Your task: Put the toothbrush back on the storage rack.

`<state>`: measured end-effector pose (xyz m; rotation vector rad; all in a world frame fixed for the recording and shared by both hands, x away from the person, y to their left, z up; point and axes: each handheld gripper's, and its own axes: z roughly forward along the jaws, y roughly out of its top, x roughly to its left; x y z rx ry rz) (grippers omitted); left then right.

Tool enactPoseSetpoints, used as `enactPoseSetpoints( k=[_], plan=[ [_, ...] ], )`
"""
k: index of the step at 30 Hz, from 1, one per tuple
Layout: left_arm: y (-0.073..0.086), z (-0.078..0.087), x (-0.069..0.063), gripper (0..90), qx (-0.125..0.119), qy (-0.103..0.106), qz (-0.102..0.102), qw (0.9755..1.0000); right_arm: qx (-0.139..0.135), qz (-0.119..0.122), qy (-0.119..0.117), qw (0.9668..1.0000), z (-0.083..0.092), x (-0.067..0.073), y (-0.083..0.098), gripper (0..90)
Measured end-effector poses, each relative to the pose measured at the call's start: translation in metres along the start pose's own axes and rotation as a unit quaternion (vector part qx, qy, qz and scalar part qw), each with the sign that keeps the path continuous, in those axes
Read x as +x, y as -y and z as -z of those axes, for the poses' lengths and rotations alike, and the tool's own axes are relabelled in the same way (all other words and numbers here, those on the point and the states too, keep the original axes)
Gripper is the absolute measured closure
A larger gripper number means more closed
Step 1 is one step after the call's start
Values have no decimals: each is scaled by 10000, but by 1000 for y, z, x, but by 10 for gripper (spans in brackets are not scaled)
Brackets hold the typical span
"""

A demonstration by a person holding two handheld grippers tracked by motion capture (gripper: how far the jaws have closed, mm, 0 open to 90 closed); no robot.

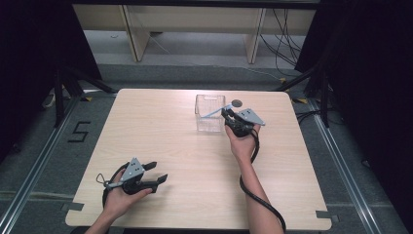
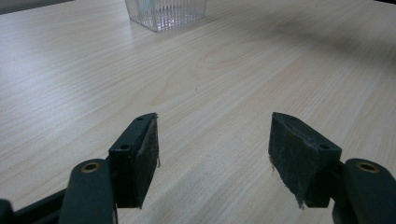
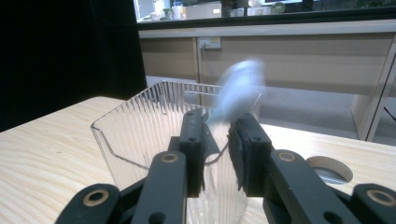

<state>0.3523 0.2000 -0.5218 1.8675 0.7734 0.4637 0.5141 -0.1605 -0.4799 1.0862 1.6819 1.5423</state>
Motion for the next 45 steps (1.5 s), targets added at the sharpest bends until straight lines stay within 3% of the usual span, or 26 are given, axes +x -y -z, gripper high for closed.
enactPoseSetpoints(
  k=[9,15,17,18,20,23,24,25,29,34,35,36,37,39,40,41,42,43,45],
  plan=[
    [0,0,-1,330,-12,8,12,10000,128,41,33,9999,5,-3,0,696],
    [0,1,-1,330,5,-10,17,10000,382,98,14,9992,12,-3,-4,615],
    [0,1,-1,329,-8,-15,24,10000,497,24,44,9987,17,-4,-5,586],
    [0,1,-1,330,-6,-16,19,10000,540,159,86,9984,19,-5,-6,576],
    [0,0,-1,330,-5,-6,6,10000,616,68,68,9981,24,-5,-7,554],
    [0,0,-1,330,-3,-11,-13,10000,646,233,106,9976,32,-6,-10,526],
    [0,0,-1,330,-1,-21,-14,10000,704,50,108,9975,34,-4,-10,522],
    [0,0,-1,330,-29,15,-17,10000,718,162,117,9972,37,-5,-12,517],
    [0,1,-2,330,35,-36,-28,10000,856,220,71,9961,47,-5,-14,496],
    [0,0,-2,330,-24,-11,-4,10000,1059,519,47,9930,58,-5,-16,479],
    [0,1,-2,330,37,-39,-28,10000,1082,360,57,9935,60,-3,-15,478],
    [0,0,-2,330,-2,-23,-27,10000,1118,565,111,9921,63,-4,-15,475],
    [0,1,-2,331,3,-27,-32,10000,1232,402,57,9916,65,-2,-15,474],
    [0,1,-2,331,-5,-18,-19,10000,1256,703,15,9896,68,-4,-14,473],
    [0,1,-2,331,20,-34,-18,10000,1343,582,-55,9892,69,-2,-13,472],
    [0,1,-2,331,10,-27,-15,10000,1402,685,7,9878,72,-2,-13,471],
    [0,1,-2,330,17,-36,-16,10000,1448,589,-35,9877,74,-1,-12,470],
    [0,1,-2,330,-5,-24,-13,10000,1465,726,-37,9865,77,-2,-11,469],
    [0,1,-2,331,4,-29,-29,10000,1556,715,-32,9852,82,-2,-10,465]
  ],
)
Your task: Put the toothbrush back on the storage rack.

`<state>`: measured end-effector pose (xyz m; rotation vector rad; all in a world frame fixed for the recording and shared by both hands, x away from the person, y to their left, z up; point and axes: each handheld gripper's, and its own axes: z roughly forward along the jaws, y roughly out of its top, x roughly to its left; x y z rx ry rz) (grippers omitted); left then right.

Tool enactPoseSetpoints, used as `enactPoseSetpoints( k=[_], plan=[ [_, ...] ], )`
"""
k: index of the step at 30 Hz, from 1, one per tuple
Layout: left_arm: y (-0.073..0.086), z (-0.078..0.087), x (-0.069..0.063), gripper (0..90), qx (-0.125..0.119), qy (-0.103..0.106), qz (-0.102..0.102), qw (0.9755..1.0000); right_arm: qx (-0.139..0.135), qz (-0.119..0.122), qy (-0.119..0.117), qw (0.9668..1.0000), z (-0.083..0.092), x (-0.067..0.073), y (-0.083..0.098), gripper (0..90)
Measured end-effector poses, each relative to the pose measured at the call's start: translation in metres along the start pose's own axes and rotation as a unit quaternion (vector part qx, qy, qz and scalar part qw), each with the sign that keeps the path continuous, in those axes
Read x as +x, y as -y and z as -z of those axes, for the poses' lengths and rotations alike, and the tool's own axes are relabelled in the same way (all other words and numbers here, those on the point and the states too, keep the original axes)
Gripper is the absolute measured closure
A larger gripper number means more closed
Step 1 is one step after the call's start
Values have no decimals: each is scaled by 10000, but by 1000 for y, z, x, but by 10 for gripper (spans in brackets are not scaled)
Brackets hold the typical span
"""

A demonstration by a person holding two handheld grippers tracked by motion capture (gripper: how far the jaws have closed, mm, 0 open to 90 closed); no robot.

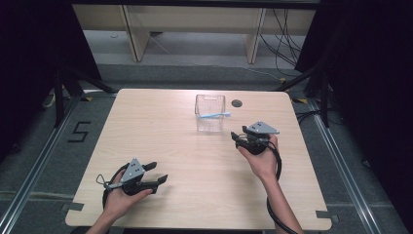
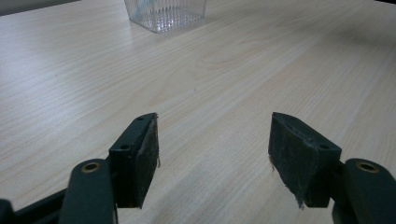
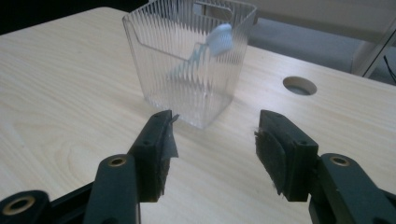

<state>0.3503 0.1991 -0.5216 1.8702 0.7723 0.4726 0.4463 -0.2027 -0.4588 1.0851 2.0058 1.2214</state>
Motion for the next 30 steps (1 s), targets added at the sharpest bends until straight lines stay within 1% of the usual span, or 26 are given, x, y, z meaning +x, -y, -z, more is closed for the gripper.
enactPoseSetpoints(
  k=[1,2,3,5,6,7,8,9,10,11,12,14,17,18,23,25,26,29,30],
  plan=[
    [0,0,0,331,2,0,0,10000,76,-2,4,10000,4,0,2,462],
    [0,0,0,331,0,-1,2,10000,85,-29,9,10000,6,0,4,460],
    [0,0,0,331,4,0,2,10000,111,7,15,9999,10,-1,6,458],
    [0,0,0,331,8,-6,4,10000,141,-38,39,9999,15,-2,9,453],
    [0,0,0,331,12,-7,-1,10000,180,16,22,9998,18,-3,11,450],
    [0,0,0,330,12,-5,2,10000,225,-159,-13,9996,20,-1,14,447],
    [0,0,0,330,13,-3,-4,10000,210,-43,39,9998,23,-2,16,446],
    [0,0,0,331,10,-5,-5,10000,218,-5,62,9997,26,-3,19,443],
    [0,0,0,331,11,3,-5,10000,261,-110,39,9996,28,-2,21,443],
    [0,0,0,330,9,2,-8,10000,262,-37,71,9996,30,-3,25,442],
    [0,-1,0,331,2,-5,-8,10000,336,-69,63,9994,33,-2,28,441],
    [0,-1,0,331,12,-7,-15,10000,335,0,89,9994,36,-3,32,439],
    [0,-1,0,331,7,-8,-11,10000,413,-95,87,9991,43,-2,39,435],
    [0,-1,0,331,7,-7,-5,10000,428,-64,72,9990,44,-2,41,434],
    [0,-1,-1,331,8,-9,-19,10000,500,-103,100,9986,52,0,51,430],
    [0,-1,-1,331,2,-11,-16,10000,511,-84,150,9985,57,1,55,428],
    [0,-1,-1,331,1,-14,-14,10000,505,-68,162,9986,58,1,57,428],
    [0,-1,-1,331,-33,12,-10,10000,562,-116,159,9982,62,3,63,425],
    [0,-1,-1,331,-28,16,-13,10000,548,-93,167,9983,63,4,66,424]
  ],
)
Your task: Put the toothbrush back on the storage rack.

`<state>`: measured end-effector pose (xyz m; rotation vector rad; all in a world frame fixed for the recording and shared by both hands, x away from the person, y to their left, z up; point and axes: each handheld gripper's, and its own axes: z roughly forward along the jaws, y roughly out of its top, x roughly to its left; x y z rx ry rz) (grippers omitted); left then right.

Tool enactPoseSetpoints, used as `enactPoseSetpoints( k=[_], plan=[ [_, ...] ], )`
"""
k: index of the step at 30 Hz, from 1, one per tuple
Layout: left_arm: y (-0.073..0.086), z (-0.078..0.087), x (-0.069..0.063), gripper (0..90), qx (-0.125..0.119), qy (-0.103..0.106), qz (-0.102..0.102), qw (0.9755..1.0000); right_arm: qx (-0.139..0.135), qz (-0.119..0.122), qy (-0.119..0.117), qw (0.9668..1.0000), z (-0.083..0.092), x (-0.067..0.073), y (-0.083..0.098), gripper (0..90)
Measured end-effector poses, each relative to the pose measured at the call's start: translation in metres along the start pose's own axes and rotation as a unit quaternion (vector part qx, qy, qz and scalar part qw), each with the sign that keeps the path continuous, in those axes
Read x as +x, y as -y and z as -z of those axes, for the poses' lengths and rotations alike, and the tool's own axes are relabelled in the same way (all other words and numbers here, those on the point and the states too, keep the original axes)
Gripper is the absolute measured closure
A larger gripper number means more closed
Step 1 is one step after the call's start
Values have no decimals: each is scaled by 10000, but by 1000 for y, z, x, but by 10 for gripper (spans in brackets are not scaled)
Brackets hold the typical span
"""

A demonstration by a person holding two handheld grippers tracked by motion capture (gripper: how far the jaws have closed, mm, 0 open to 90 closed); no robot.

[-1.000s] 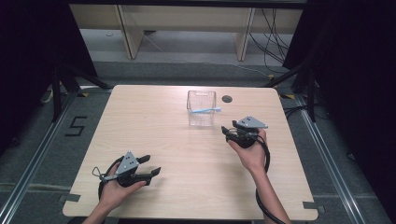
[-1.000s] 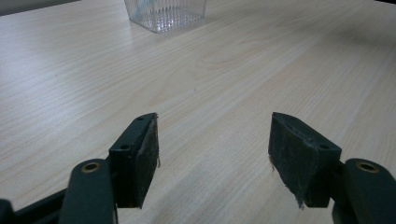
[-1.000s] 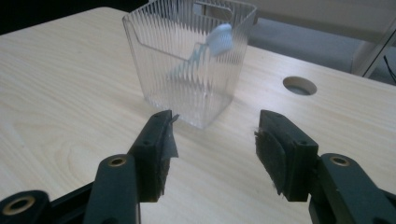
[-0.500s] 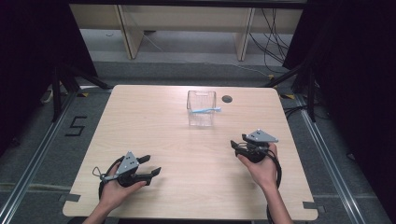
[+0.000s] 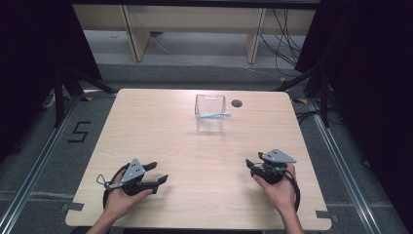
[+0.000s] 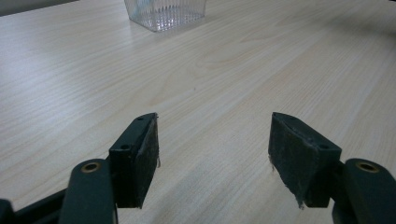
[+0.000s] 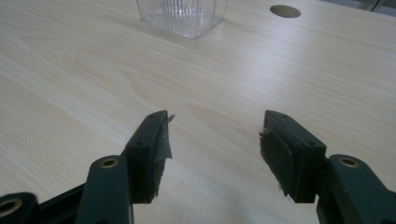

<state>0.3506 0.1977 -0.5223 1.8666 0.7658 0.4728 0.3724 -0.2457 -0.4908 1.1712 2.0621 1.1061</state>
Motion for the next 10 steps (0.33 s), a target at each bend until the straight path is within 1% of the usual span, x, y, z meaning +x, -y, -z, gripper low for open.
enactPoseSetpoints(
  k=[3,5,6,8,9,10],
  plan=[
    [0,0,0,331,46,-32,-10,10000,63,-62,10,10000,3,2,8,418],
    [0,1,0,331,49,-34,-16,10000,44,-91,28,9999,5,3,13,415],
    [0,0,0,331,15,-1,-5,10000,88,-163,-39,9998,5,4,15,414],
    [0,0,0,330,6,-8,-3,10000,94,-110,9,9999,7,6,17,409],
    [0,0,0,331,2,-11,0,10000,124,-133,-38,9998,7,7,19,408],
    [0,0,0,331,-2,-2,7,10000,105,-162,-9,9998,8,8,20,407]
  ],
)
